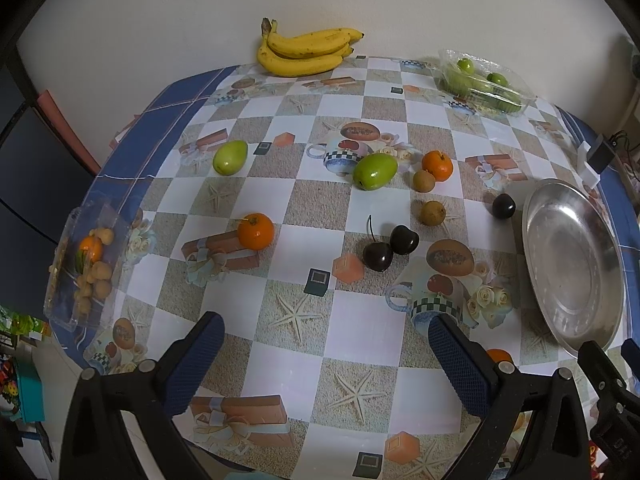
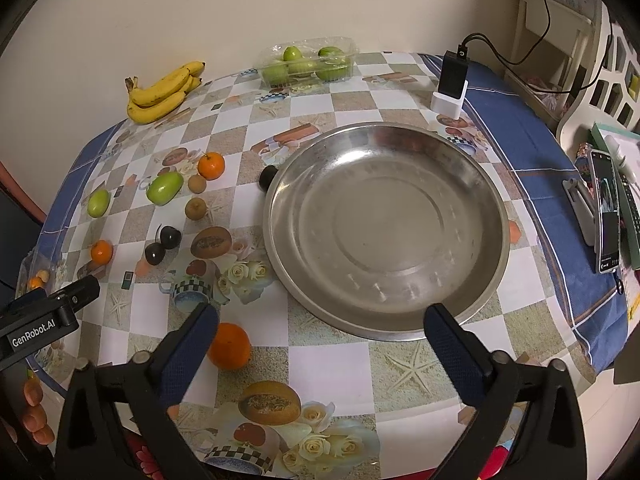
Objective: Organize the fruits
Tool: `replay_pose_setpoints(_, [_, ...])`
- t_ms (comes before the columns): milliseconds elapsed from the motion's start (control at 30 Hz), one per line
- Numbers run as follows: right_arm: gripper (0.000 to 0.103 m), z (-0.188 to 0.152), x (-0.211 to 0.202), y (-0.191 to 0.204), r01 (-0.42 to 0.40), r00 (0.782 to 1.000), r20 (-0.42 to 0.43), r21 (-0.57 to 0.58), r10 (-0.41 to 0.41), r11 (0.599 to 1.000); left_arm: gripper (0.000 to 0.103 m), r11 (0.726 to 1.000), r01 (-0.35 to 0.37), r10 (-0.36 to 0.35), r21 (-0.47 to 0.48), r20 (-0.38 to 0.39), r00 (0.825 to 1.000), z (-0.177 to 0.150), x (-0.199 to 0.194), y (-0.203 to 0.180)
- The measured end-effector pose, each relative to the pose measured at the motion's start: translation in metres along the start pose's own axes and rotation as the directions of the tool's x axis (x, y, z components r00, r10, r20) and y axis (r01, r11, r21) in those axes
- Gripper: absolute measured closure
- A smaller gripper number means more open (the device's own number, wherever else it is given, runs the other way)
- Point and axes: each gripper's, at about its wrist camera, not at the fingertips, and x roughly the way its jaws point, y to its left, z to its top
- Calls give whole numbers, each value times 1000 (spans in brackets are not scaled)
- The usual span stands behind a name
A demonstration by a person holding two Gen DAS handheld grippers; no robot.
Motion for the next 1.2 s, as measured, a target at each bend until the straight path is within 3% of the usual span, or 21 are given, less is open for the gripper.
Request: replay_pose_setpoints(1200, [0, -2, 2, 0, 3, 1000, -6, -1, -3, 1000, 0, 1000, 0, 0, -2, -11, 1000, -2, 3, 1])
